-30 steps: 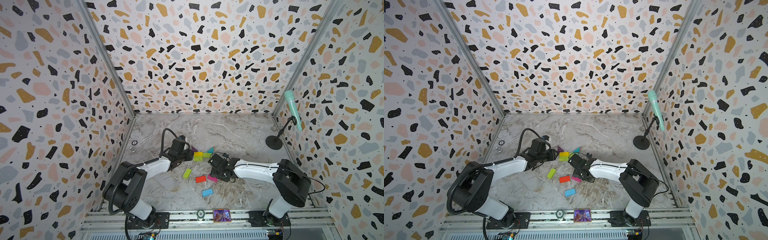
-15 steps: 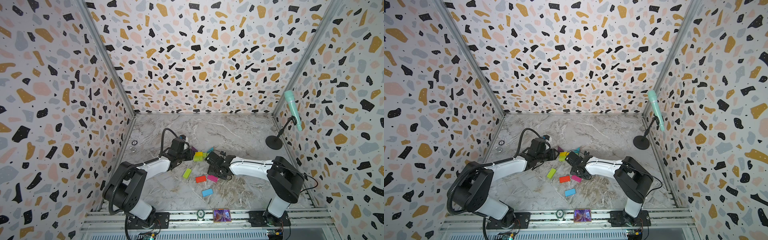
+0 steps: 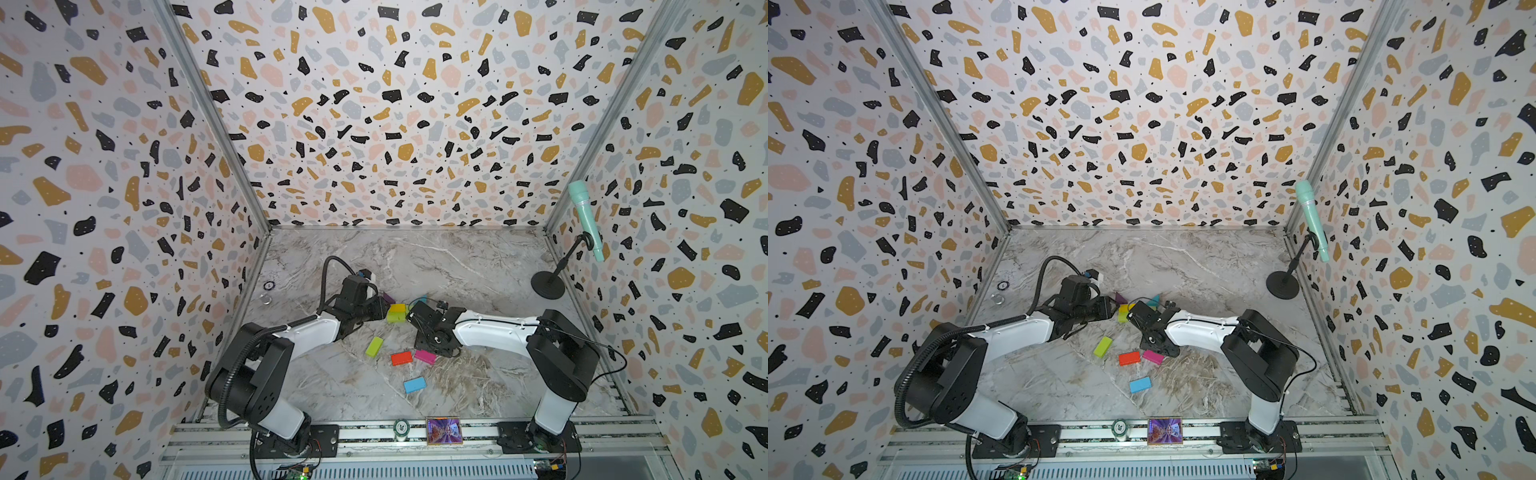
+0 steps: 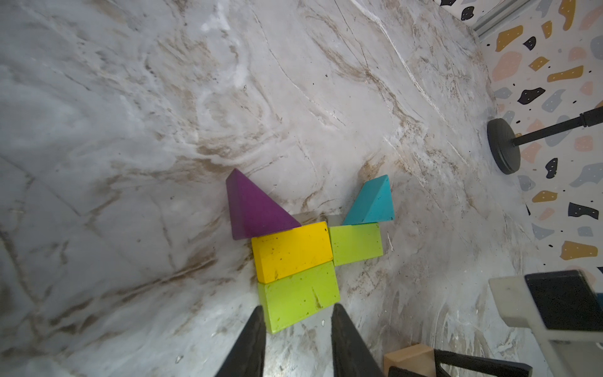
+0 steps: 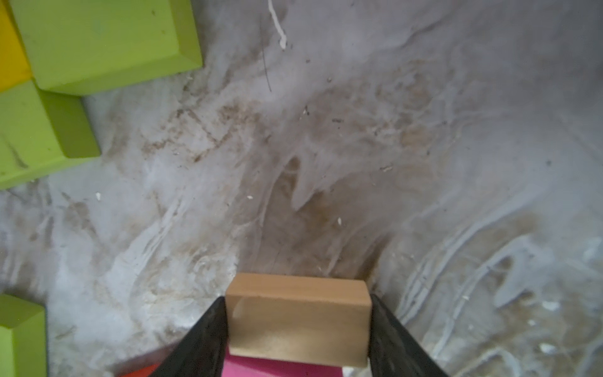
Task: Assemble a carrot with building blocks
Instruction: Assemble the building block at the center of the board.
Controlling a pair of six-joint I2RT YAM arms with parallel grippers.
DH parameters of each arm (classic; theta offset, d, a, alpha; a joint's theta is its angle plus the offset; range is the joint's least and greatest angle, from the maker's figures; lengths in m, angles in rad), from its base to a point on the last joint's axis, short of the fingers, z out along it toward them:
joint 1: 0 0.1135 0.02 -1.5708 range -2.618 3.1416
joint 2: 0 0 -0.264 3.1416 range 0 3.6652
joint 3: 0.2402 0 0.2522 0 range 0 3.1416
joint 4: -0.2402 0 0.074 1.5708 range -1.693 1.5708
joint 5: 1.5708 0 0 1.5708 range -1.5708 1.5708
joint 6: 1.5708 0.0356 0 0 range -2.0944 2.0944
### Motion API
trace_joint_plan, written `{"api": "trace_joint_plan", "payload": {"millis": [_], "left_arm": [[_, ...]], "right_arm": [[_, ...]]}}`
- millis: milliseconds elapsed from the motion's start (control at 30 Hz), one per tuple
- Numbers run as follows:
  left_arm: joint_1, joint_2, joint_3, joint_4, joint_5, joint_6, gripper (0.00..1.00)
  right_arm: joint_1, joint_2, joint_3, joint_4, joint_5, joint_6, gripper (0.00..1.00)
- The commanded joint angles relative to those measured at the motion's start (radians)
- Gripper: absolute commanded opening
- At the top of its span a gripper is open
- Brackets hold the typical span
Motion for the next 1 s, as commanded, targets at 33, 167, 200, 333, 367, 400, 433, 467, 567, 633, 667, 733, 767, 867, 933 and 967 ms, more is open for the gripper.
{"api": "trace_joint_plan", "payload": {"millis": [33, 167, 200, 333, 367, 400, 433, 467, 567, 633, 667, 733, 767, 867, 933, 967], "left_arm": [[0.009, 0.010, -0.014, 0.035, 0.018, -0.008, 0.35], [0.012, 0.007, -0.017, 0.035, 0.015, -0.009, 0.35], [0.013, 0.008, -0.017, 0.034, 0.014, -0.008, 0.35], [0.018, 0.007, -0.013, 0.028, 0.002, -0.007, 0.35], [0.018, 0.005, -0.013, 0.024, -0.002, -0.007, 0.35], [0.019, 0.007, -0.011, 0.022, -0.007, -0.007, 0.35], [0.019, 0.006, -0.009, 0.020, -0.008, -0.006, 0.35], [0.019, 0.011, -0.009, 0.020, -0.009, -0.006, 0.35], [0.020, 0.028, -0.002, 0.021, -0.006, -0.011, 0.35], [0.019, 0.039, -0.001, 0.027, -0.005, -0.018, 0.35], [0.019, 0.042, -0.002, 0.029, -0.005, -0.019, 0.35], [0.019, 0.048, -0.001, 0.033, -0.005, -0.020, 0.35], [0.018, 0.052, 0.000, 0.032, -0.002, -0.018, 0.35], [0.019, 0.064, 0.006, 0.026, 0.002, -0.010, 0.35], [0.019, 0.070, 0.005, 0.026, 0.000, -0.007, 0.35], [0.018, 0.073, 0.005, 0.025, -0.001, -0.006, 0.35]], "right_arm": [[-0.008, 0.077, -0.013, -0.104, 0.002, -0.046, 0.64], [-0.014, 0.094, 0.018, -0.135, 0.031, -0.086, 0.60], [-0.020, 0.091, 0.018, -0.124, 0.031, -0.095, 0.59], [-0.047, 0.092, 0.037, -0.072, 0.030, -0.159, 0.58], [-0.054, 0.100, 0.049, -0.069, 0.034, -0.180, 0.58], [-0.057, 0.106, 0.064, -0.071, 0.051, -0.199, 0.58], [-0.057, 0.112, 0.078, -0.067, 0.068, -0.219, 0.58], [-0.057, 0.118, 0.088, -0.066, 0.081, -0.236, 0.58], [-0.063, 0.148, 0.124, -0.065, 0.106, -0.277, 0.58], [-0.068, 0.167, 0.138, -0.045, 0.109, -0.305, 0.58], [-0.070, 0.175, 0.147, -0.041, 0.112, -0.312, 0.58], [-0.078, 0.193, 0.161, -0.020, 0.101, -0.331, 0.58], [-0.081, 0.200, 0.165, -0.013, 0.097, -0.337, 0.58], [-0.090, 0.228, 0.180, 0.012, 0.083, -0.359, 0.59], [-0.094, 0.244, 0.193, 0.023, 0.073, -0.371, 0.59], [-0.096, 0.250, 0.200, 0.026, 0.067, -0.376, 0.59]]}}
